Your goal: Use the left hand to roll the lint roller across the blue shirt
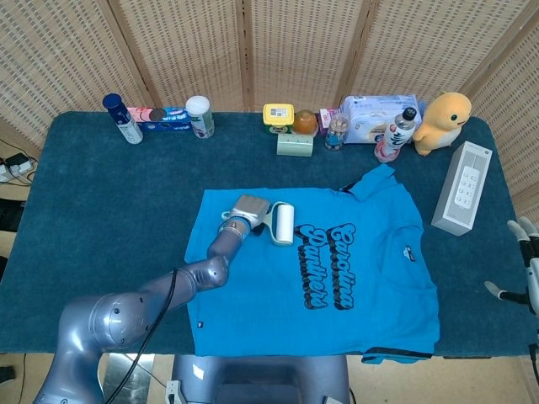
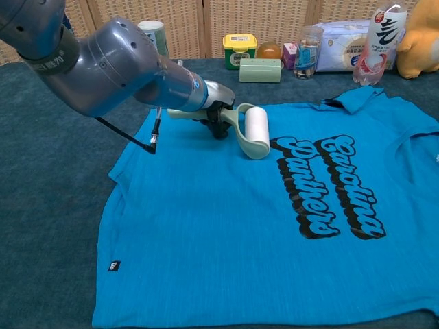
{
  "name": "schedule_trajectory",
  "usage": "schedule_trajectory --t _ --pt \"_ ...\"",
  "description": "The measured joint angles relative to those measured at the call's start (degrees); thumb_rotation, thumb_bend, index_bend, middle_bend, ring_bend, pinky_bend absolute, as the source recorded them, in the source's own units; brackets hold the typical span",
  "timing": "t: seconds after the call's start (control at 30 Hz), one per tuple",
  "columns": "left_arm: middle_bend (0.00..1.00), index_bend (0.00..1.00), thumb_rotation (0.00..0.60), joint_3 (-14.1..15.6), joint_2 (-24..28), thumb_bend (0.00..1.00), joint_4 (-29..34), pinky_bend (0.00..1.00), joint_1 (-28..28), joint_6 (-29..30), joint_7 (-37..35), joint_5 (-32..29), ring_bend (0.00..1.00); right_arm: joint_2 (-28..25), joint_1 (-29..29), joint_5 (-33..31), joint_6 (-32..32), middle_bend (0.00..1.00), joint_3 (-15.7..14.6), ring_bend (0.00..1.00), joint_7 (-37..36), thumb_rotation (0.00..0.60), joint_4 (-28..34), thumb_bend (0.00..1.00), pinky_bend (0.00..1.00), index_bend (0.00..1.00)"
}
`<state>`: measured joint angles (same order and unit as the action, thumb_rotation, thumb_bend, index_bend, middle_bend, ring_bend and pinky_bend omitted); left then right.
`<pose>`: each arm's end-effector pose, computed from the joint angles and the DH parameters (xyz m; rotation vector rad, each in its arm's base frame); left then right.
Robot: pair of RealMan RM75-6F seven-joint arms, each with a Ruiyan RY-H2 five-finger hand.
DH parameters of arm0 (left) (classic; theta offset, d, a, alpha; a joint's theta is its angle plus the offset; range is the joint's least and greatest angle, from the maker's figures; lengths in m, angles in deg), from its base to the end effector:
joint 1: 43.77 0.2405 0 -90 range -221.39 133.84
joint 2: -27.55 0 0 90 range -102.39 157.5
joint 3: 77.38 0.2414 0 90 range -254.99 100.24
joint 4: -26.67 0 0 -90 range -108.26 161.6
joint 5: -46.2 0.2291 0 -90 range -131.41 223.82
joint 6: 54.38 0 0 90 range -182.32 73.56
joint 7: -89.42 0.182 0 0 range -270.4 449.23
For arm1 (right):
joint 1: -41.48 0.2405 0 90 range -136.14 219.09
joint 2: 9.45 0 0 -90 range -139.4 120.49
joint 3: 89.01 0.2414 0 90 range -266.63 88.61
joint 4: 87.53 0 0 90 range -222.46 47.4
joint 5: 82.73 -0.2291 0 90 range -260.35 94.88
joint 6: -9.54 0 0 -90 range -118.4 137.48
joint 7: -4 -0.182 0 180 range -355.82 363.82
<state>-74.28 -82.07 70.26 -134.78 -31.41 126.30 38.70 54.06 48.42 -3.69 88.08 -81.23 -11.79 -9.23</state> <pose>-0.0130 0.4696 -0.1621 -2.0225 -1.1206 -0.4501 -0.3671 -0.2540 0.1840 1.2370 -0.9544 0.9043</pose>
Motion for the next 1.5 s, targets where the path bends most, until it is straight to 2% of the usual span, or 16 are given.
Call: schedule_trajectory --t 0.3,0.5,0.63,0.83,1.03,1.5 --pt "0.92 1.00 0.600 0.1 -3.8 0.98 -4.2 1.00 -3.4 -0.7 4.3 -5.9 0.98 -0.2 0.0 -0.1 -0.3 0.00 0.1 0.00 -0.7 0.600 -0.2 0.00 0.00 0.04" --pt "0.92 1.00 0.600 -2.2 -5.9 0.98 -7.2 1.00 -4.5 -1.2 5.3 -6.0 0.98 -0.2 0.0 -0.2 -0.5 0.00 0.1 0.00 -1.1 0.600 -0.5 0.00 0.00 0.04" --pt "0.92 1.00 0.600 -2.6 -6.2 0.98 -7.3 1.00 -4.9 -0.8 6.6 -5.7 0.98 -0.3 0.0 -0.1 -0.4 0.00 0.0 0.00 -1.1 0.600 -0.5 0.00 0.00 0.04" --pt "0.92 1.00 0.600 -1.5 -6.4 0.98 -6.3 1.00 -5.1 1.5 10.5 -6.1 0.98 -0.4 -0.1 0.2 -0.2 0.00 0.0 0.00 -1.1 0.600 -0.3 0.00 0.00 0.04" --pt "0.92 1.00 0.600 -0.6 -6.4 0.98 -5.1 1.00 -5.0 4.1 16.7 -9.2 0.98 -0.5 -0.2 0.3 0.1 0.00 0.0 0.00 -1.1 0.600 -0.1 0.00 0.00 0.04" --pt "0.92 1.00 0.600 -1.9 -0.5 0.98 3.2 1.00 -0.6 10.2 25.5 -12.3 0.98 -0.6 -0.3 0.8 0.4 0.00 -0.2 0.00 -0.8 0.600 0.4 0.00 0.00 0.04"
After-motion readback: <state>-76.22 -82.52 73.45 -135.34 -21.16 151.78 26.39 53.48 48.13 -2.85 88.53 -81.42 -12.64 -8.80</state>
